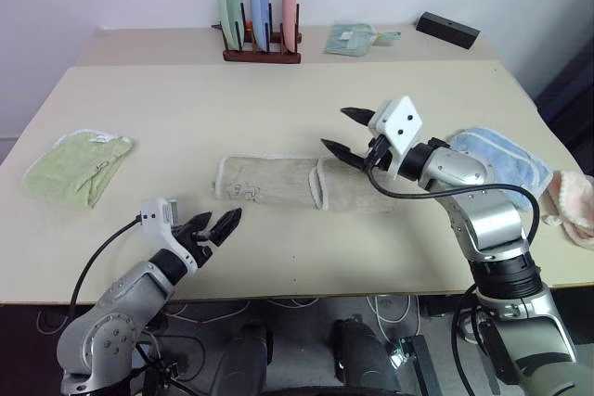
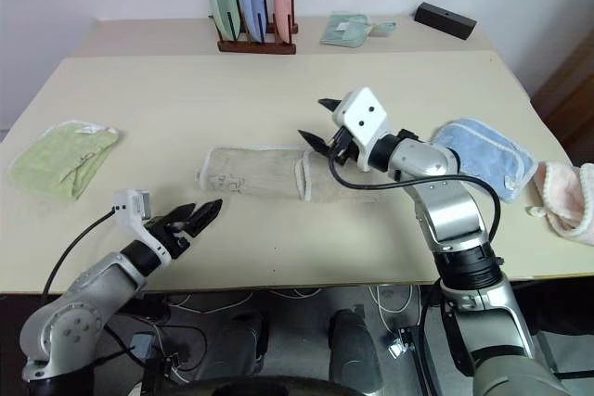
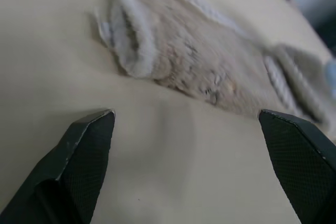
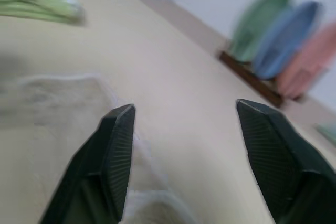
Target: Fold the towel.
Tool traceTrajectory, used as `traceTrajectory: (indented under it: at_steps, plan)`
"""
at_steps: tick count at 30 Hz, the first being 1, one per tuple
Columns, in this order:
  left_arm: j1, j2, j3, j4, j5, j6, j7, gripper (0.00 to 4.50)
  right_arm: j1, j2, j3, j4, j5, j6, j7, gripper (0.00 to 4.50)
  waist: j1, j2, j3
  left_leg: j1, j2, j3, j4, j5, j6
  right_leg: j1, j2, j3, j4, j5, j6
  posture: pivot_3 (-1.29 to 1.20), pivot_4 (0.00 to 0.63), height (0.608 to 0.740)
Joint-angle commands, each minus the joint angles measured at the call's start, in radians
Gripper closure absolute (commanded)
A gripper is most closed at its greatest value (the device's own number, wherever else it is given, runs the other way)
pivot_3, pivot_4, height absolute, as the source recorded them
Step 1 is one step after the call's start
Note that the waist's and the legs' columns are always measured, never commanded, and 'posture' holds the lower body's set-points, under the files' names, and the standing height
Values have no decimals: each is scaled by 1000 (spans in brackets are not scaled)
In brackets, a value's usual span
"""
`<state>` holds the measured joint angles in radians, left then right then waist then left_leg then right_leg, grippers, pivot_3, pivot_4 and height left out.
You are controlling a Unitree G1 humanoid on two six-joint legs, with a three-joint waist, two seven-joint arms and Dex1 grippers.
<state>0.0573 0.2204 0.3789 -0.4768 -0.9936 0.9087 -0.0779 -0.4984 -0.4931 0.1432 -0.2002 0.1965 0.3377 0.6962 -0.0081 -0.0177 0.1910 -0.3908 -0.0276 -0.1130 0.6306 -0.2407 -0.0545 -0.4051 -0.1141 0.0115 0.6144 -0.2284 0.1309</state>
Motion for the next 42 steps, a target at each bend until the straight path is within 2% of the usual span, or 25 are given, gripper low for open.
traceTrajectory:
  at_steps: [1, 6, 13, 14, 16, 20, 21, 23, 28, 36, 40, 42]
  plan:
    - [-75, -35, 43, 38, -116, 41, 152, 0, 9, 1, -2, -34, -9, -9, 0, 1675, -1, 0, 0, 0, 0, 0, 0, 0, 0, 0, 0, 0, 0, 0, 0, 0, 150, 740]
    - [-209, -118, 42, 133, -247, 49, 339, 0, 51, 10, 18, -84, -7, 0, 2, 1675, -2, 0, 0, 0, 0, 0, 0, 0, 0, -1, 0, 0, 0, 1, 1, 0, 150, 740]
    - [-296, -172, 15, 231, -279, 19, 449, 0, 127, -3, 50, -182, -3, 36, 17, 1675, 2, 0, 0, 0, -1, 1, 0, 0, -1, -1, 0, 1, 0, 1, 1, 0, 150, 740]
    - [-302, -180, 17, 236, -282, 8, 451, 398, 141, -8, 55, -196, -8, 41, 19, 1611, 2, 0, 0, 0, -1, 1, 0, 0, -1, -1, 0, 1, 0, 1, 1, 0, 150, 740]
    - [-309, -191, 17, 239, -293, -7, 455, 817, 165, -19, 62, -218, -20, 48, 21, 1611, 3, 0, 0, 0, -1, 1, 0, 0, -1, -1, 0, 1, 0, 0, -1, 0, 150, 740]
    - [-313, -196, 17, 232, -308, -25, 464, 2809, 197, -23, 68, -250, -31, 63, 12, 1611, 0, 0, 0, -1, -1, 1, 0, 0, -1, -1, 0, 1, -1, -1, -1, 0, 150, 740]
    - [-313, -197, 18, 232, -314, -30, 468, 3455, 199, -23, 69, -254, -31, 66, 11, 1611, 0, 0, 0, -1, -1, 1, 0, 0, -1, -1, 0, 1, -1, -1, -1, 0, 150, 740]
    - [-314, -190, 22, 223, -309, -50, 461, 4368, 206, -22, 74, -260, -35, 70, 9, 1611, -2, 0, 0, -1, -1, 1, -1, 0, -1, -1, 0, 1, -1, -1, -2, 0, 150, 740]
    - [-312, -144, 58, 173, -302, -125, 405, 4445, 220, -29, 85, -260, -49, 63, 13, 1611, -2, 0, 0, -1, -1, 1, -1, 0, -1, -1, 0, 1, -1, -1, -2, 0, 150, 740]
    - [-286, 182, 171, 180, -254, -167, 160, 4445, 218, -34, 83, -235, -58, 52, 18, 1611, -4, 0, 1, -1, 0, 1, -2, 0, -1, -3, 1, 1, -1, -1, -2, 0, 150, 740]
    - [-299, 315, 73, 152, -165, -140, -5, 4445, 208, -26, 92, -207, -67, 39, 19, 1611, 6, -1, 1, -2, -1, 1, -1, 0, -1, -2, 0, 1, -2, -1, -3, 0, 150, 740]
    - [-308, 372, -35, 112, -84, -144, -111, 4445, 202, -22, 93, -194, -69, 33, 21, 1611, 7, -1, 1, -2, -1, 2, -1, 0, -1, -2, -1, 1, -2, -1, -3, 0, 150, 740]
